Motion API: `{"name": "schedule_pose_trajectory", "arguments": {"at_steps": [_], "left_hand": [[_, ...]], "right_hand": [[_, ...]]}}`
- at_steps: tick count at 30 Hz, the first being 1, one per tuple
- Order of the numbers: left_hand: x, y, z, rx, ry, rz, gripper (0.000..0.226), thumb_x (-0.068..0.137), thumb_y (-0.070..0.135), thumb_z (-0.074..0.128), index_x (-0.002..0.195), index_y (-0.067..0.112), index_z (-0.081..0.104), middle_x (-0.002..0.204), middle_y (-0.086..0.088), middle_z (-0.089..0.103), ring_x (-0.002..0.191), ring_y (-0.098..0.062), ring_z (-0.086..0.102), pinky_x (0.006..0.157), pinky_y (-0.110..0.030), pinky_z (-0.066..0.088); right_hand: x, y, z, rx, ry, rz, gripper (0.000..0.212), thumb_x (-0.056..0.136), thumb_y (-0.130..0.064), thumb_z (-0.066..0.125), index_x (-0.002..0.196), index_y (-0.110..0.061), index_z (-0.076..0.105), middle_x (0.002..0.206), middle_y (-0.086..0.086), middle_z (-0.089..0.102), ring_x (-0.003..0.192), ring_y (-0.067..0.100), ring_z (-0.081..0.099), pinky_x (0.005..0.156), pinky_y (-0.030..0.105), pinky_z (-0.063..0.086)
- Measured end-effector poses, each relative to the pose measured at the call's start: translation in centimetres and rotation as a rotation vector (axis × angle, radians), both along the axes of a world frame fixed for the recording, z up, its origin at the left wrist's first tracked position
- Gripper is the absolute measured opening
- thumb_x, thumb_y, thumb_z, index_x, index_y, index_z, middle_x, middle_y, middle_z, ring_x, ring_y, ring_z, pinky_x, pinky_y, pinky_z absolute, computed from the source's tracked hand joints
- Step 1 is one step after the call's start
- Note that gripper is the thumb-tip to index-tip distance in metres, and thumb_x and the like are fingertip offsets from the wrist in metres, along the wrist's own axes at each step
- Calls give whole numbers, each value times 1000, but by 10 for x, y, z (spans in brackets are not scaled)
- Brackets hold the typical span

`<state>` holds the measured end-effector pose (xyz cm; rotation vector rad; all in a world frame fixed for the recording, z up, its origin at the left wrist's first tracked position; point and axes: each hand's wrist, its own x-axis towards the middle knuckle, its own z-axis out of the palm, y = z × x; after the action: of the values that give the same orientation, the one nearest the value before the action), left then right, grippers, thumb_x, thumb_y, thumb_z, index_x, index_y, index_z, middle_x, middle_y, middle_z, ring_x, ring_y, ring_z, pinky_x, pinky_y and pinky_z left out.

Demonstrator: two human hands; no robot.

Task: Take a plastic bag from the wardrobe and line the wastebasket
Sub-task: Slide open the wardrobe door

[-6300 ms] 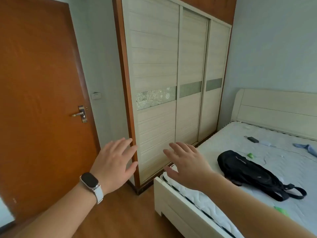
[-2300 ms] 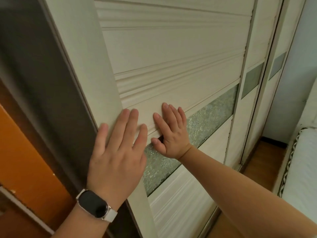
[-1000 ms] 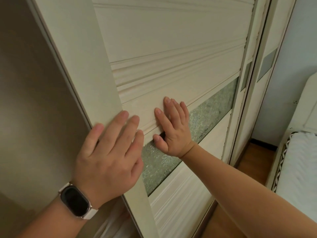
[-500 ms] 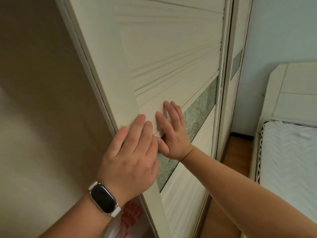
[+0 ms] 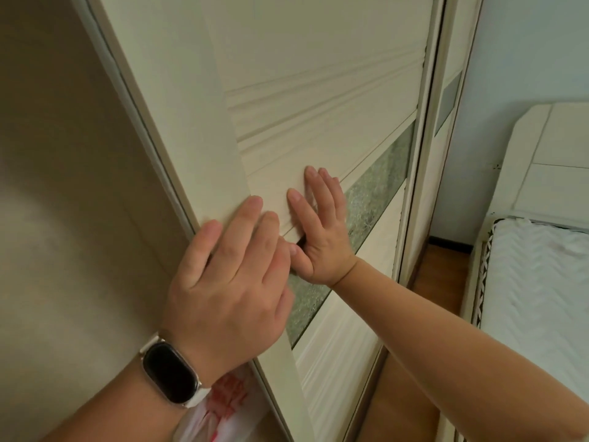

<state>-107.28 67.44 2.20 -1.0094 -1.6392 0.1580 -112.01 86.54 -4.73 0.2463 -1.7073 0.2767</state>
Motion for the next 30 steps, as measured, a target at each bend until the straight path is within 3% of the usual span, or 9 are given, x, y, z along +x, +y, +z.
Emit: {"name": "schedule_pose_trajectory", "arguments": {"at_steps": [15, 30], "left_hand": [[-35, 118, -1, -2, 9, 62, 29, 86, 31, 52, 102, 13, 67, 125, -5, 66, 133, -26, 43, 113, -44, 18], [-52, 166, 0, -13, -11, 42, 26, 86, 31, 50, 96, 14, 67, 122, -6, 67, 133, -27, 42, 115, -42, 15]], "right_hand": [[-36, 117, 1, -2, -8, -18, 59, 98, -58, 22, 143, -22, 34, 148, 20, 32, 137, 43, 32, 101, 71, 32], [-49, 165, -2, 6, -50, -40, 59, 99, -57, 23, 144, -21, 32, 149, 21, 30, 140, 42, 31, 104, 67, 33]]}}
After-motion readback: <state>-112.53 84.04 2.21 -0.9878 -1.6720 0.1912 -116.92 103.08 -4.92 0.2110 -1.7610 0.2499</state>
